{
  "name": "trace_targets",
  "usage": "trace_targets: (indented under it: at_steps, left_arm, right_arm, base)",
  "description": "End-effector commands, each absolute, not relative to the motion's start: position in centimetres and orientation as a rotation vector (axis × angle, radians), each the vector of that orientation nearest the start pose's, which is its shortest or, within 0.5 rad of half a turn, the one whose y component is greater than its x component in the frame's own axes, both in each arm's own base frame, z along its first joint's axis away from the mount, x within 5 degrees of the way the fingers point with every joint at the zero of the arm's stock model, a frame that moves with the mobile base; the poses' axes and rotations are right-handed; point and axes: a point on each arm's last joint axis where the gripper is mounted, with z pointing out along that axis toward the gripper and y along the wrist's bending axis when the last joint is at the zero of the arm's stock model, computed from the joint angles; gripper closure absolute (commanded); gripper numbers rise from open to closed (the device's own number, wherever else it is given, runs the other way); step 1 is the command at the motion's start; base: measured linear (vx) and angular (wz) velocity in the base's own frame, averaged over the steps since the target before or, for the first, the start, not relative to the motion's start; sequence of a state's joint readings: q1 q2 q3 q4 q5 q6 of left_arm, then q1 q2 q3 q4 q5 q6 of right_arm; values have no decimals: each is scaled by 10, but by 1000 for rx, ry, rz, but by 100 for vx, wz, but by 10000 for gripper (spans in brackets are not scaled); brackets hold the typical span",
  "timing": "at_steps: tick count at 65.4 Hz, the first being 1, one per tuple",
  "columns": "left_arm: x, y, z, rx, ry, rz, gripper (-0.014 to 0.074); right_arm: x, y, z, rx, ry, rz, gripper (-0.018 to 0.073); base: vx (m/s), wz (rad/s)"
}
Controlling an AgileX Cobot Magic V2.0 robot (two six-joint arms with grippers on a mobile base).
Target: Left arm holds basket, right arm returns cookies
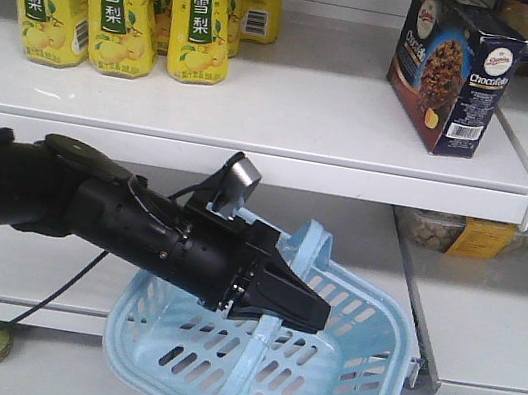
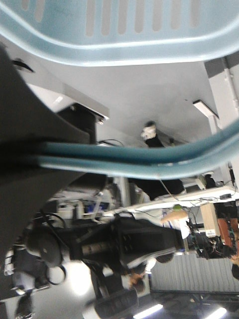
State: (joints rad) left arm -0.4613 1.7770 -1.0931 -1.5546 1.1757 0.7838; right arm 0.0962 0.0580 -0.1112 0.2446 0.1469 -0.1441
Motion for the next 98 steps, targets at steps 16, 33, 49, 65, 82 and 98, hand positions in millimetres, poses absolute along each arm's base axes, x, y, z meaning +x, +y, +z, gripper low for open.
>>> trace_targets:
  at_steps: [16, 33, 49, 65, 82, 98]
  left_arm:
    - [204, -191, 305, 385, 2168, -1829, 599]
    - [143, -144, 278, 301, 2210, -1474, 599]
    - [104, -93, 261, 293, 2086, -985, 599]
    - [82, -54, 239, 136, 1950, -718, 599]
    - [71, -32, 214, 85, 1750, -550, 599]
    - [64, -15, 201, -30, 1655, -369, 599]
  right_arm:
    - [56, 7, 250, -18, 1483, 156, 565]
    - [56, 7, 250, -18, 1483, 156, 565]
    - [56, 7, 250, -18, 1483, 156, 565]
    - [56, 7, 250, -18, 1484, 156, 565]
    - [56, 7, 250, -18, 1484, 156, 565]
    - [56, 7, 250, -18, 1484, 156, 565]
  base:
    - [0, 0]
    - [0, 0]
    - [0, 0]
    - [0, 0]
    - [0, 0]
    - [0, 0]
